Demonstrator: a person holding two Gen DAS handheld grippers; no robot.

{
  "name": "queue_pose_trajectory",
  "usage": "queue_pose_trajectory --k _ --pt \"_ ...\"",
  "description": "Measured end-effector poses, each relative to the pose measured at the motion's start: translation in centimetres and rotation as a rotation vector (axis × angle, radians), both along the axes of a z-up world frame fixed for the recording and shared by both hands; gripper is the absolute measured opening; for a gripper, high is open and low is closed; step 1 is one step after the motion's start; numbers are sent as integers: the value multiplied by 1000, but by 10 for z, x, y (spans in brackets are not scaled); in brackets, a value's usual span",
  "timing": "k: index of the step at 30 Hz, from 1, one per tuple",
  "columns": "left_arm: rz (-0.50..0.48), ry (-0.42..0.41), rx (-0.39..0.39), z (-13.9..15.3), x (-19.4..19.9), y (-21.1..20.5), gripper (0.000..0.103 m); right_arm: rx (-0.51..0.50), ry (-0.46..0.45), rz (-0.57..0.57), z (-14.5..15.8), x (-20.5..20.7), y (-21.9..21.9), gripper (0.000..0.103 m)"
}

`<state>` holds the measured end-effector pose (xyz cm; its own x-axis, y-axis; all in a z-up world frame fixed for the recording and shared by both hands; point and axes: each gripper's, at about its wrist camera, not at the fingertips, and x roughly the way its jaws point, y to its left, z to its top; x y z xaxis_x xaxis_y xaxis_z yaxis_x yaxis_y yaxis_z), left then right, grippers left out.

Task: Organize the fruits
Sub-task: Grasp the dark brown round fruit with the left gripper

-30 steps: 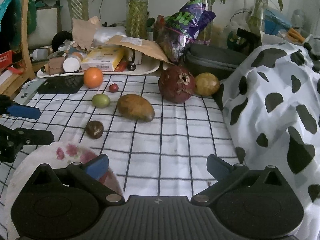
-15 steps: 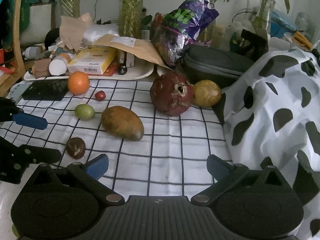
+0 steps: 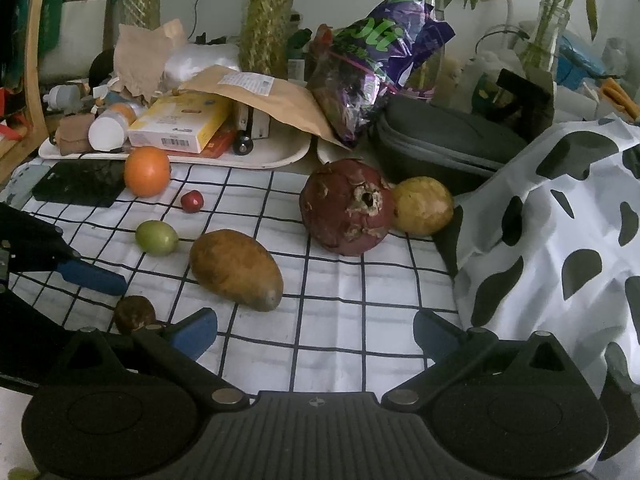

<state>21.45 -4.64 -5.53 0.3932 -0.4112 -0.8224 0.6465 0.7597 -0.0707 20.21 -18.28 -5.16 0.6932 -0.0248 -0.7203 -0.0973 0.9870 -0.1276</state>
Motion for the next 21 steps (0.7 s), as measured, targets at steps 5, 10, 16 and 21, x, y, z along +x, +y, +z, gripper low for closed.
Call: queue_pose_trajectory --k 5,10,16,21 --pt "33 8 -9 3 5 5 32 -7 5 -1 -2 4 0 103" --pt "42 -21 4 6 4 7 31 -18 8 9 -4 9 4 103" --pt "76 -46 -17 14 6 19 31 -21 3 57 -6 15 15 103" --pt "85 -58 -26 17 6 27 31 -24 -19 106 -7 22 26 103"
